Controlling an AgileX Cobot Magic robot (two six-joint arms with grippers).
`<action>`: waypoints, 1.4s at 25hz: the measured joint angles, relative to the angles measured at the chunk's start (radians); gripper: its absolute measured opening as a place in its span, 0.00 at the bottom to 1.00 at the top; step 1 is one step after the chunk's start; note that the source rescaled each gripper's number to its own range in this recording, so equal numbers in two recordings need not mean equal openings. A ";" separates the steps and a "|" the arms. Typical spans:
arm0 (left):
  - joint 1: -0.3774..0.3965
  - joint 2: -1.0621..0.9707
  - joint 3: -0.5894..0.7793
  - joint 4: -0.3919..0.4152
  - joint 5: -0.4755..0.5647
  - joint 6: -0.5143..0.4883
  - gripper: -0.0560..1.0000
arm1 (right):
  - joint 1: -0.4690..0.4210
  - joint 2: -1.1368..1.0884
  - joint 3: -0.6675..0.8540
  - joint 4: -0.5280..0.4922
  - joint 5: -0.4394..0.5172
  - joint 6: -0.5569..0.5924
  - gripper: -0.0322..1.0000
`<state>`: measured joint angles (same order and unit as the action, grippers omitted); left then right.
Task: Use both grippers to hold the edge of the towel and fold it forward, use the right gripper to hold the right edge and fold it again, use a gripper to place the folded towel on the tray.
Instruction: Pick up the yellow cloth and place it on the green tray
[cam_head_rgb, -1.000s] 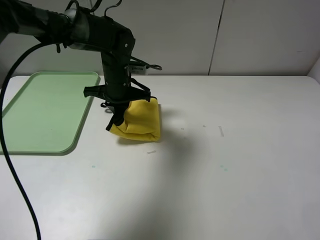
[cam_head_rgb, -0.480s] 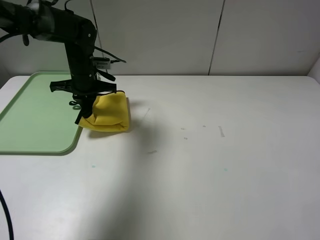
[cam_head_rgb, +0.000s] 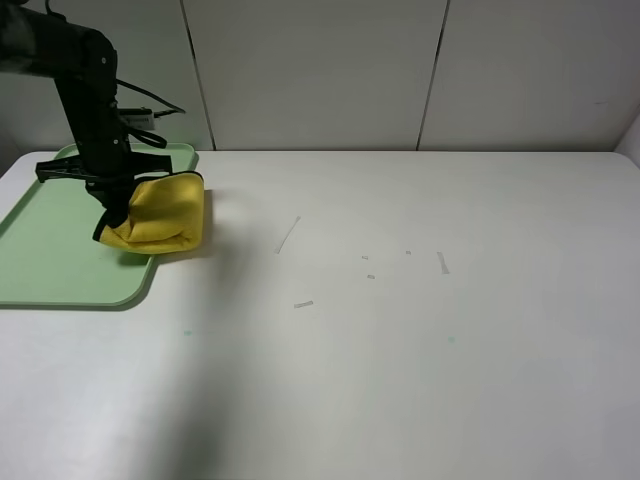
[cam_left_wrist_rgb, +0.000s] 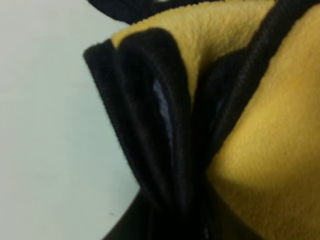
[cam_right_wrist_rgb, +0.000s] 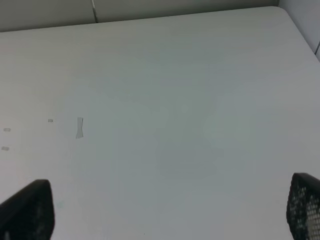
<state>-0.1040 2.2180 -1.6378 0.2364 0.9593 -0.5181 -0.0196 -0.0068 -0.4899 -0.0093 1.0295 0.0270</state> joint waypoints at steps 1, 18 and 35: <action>0.018 0.000 0.000 0.000 -0.003 0.001 0.15 | 0.000 0.000 0.000 0.000 0.000 0.000 1.00; 0.242 0.000 0.000 0.007 -0.063 0.002 0.15 | 0.000 0.000 0.000 0.000 0.000 0.000 1.00; 0.253 0.000 0.000 0.073 -0.126 0.110 0.26 | 0.000 0.000 0.000 0.001 0.000 0.000 1.00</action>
<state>0.1492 2.2180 -1.6378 0.3091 0.8335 -0.4085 -0.0196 -0.0068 -0.4899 -0.0083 1.0295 0.0270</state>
